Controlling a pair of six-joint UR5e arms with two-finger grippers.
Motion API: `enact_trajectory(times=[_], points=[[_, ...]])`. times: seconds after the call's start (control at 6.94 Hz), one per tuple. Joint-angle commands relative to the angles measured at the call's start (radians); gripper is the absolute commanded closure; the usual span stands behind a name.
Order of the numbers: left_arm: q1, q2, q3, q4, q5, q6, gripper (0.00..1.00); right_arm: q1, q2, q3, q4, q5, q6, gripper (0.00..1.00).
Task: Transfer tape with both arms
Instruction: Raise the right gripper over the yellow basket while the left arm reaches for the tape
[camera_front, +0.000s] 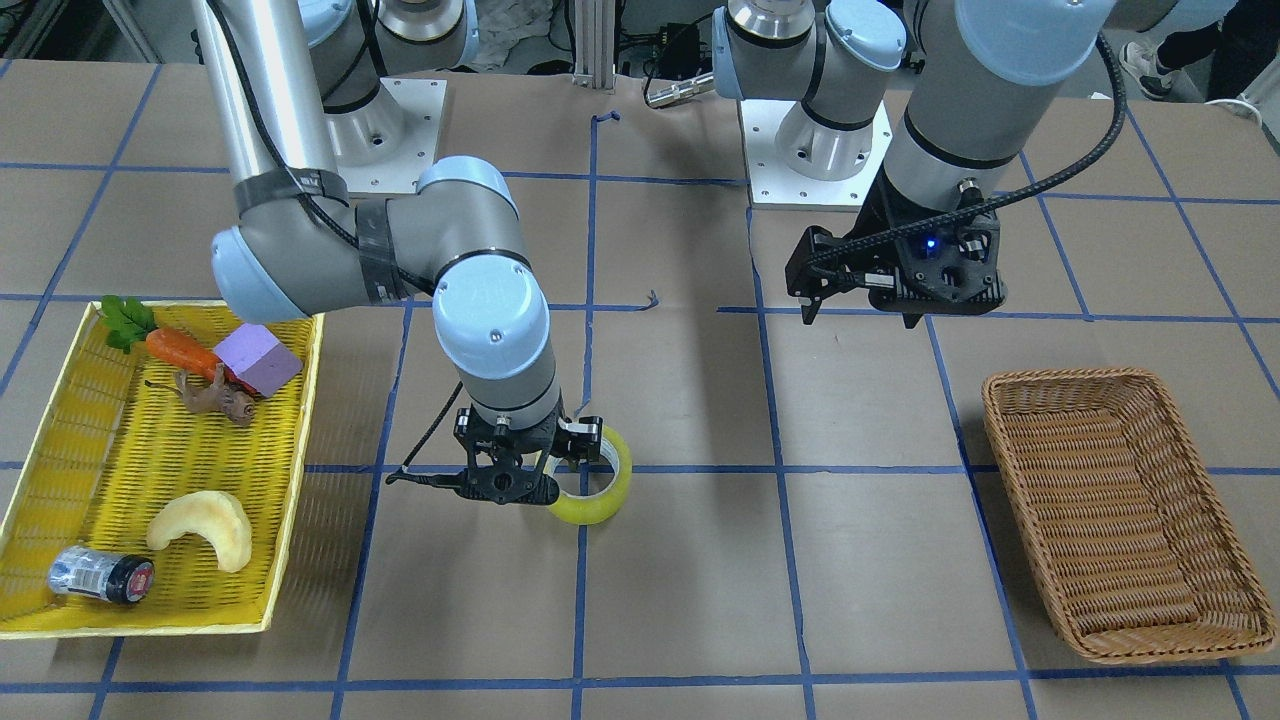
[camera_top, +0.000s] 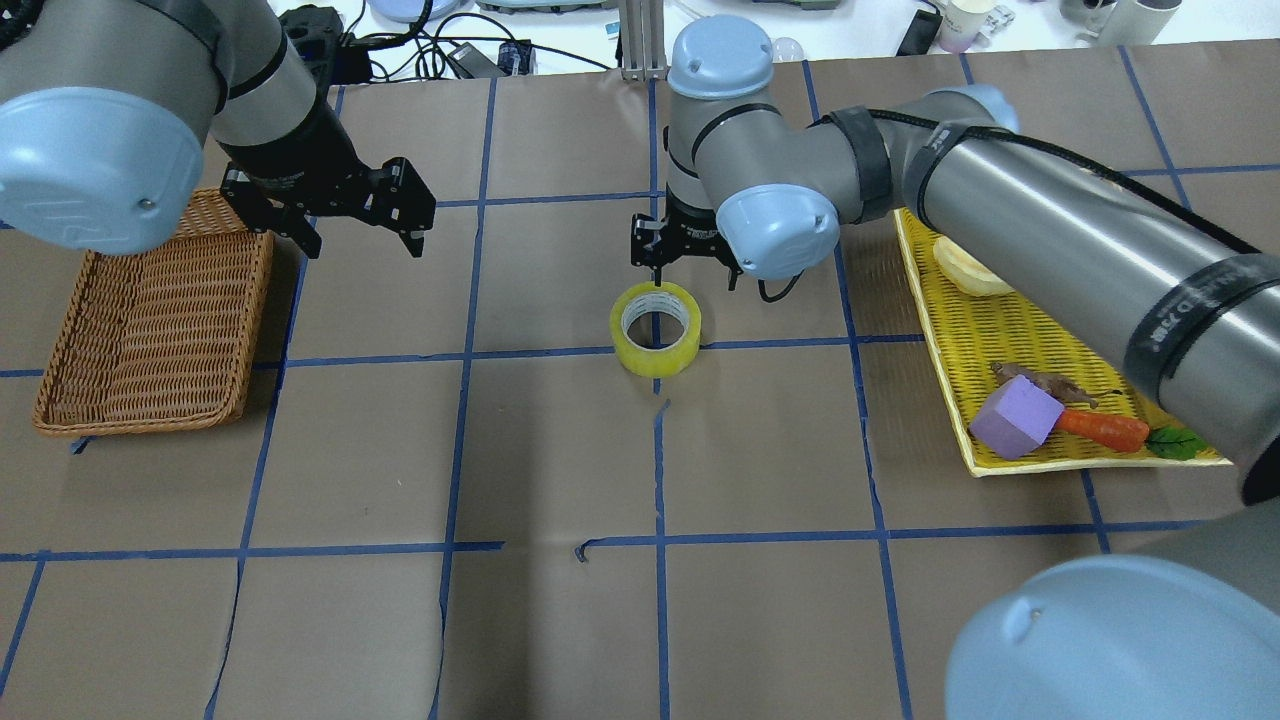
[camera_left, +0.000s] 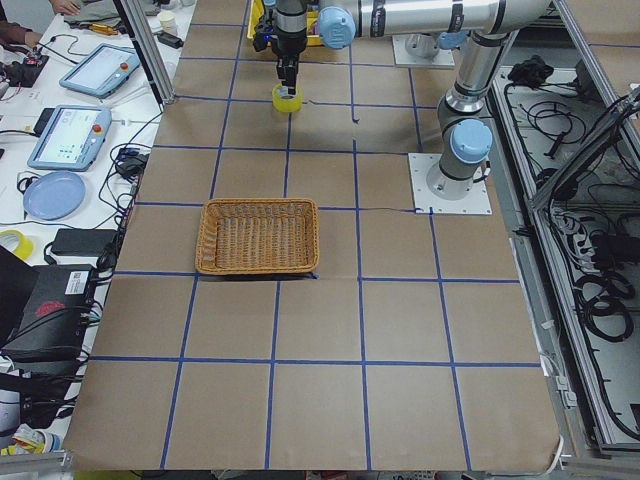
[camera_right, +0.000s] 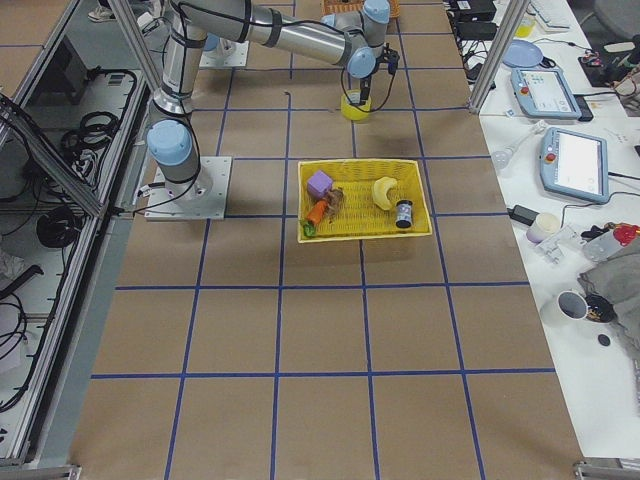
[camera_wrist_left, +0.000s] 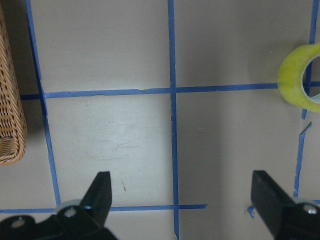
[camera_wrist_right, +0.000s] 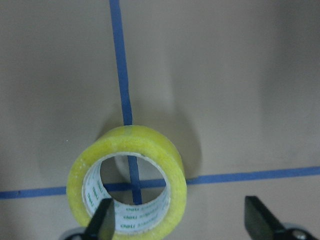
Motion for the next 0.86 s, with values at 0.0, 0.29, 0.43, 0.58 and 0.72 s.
enact_trajectory(times=[0.0,0.29,0.43,0.58,0.72], points=[[-0.011,-0.014,0.000,0.001,-0.012,-0.026,0.00,-0.062,-0.114,-0.077,0.194,-0.052,-0.041,0.00],[-0.029,-0.045,-0.011,0.051,-0.137,-0.102,0.00,-0.168,-0.275,-0.077,0.390,-0.055,-0.175,0.00],[-0.089,-0.062,-0.038,0.126,-0.135,-0.152,0.00,-0.200,-0.344,-0.063,0.436,-0.057,-0.220,0.00],[-0.154,-0.091,-0.064,0.209,-0.129,-0.226,0.00,-0.209,-0.396,-0.051,0.471,-0.056,-0.222,0.00],[-0.193,-0.126,-0.073,0.277,-0.130,-0.271,0.00,-0.211,-0.414,-0.039,0.455,-0.057,-0.254,0.00]])
